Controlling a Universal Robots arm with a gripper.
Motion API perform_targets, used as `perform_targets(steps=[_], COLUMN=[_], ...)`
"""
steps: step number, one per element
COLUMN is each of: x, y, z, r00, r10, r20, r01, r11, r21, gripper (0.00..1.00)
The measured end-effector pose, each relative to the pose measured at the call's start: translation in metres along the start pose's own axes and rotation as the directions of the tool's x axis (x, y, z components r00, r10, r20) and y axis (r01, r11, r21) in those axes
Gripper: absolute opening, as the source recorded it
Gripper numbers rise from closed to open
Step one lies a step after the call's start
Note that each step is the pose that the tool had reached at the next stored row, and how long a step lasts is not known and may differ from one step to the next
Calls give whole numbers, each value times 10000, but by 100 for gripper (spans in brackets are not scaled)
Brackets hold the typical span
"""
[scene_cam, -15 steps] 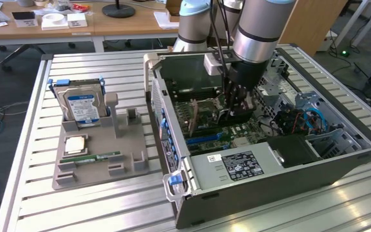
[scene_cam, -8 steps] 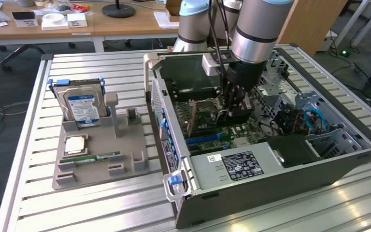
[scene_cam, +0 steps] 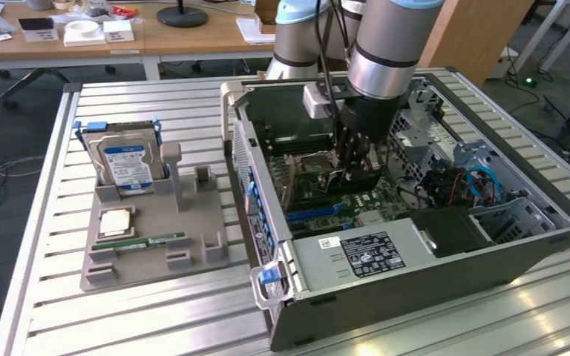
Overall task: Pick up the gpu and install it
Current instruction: 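Insert the gpu into the slot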
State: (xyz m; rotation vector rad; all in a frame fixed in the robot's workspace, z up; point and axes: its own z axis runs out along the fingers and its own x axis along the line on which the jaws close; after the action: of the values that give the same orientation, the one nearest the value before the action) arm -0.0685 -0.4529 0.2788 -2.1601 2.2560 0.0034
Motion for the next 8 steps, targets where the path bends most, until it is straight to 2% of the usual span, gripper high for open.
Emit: perform_targets(steps=[8], x=[2], y=[24], z=[73], r00=[10000], r10=[-1], r20=[-2], r01=[1], r11=[10000], r21=[-1], gripper=[26])
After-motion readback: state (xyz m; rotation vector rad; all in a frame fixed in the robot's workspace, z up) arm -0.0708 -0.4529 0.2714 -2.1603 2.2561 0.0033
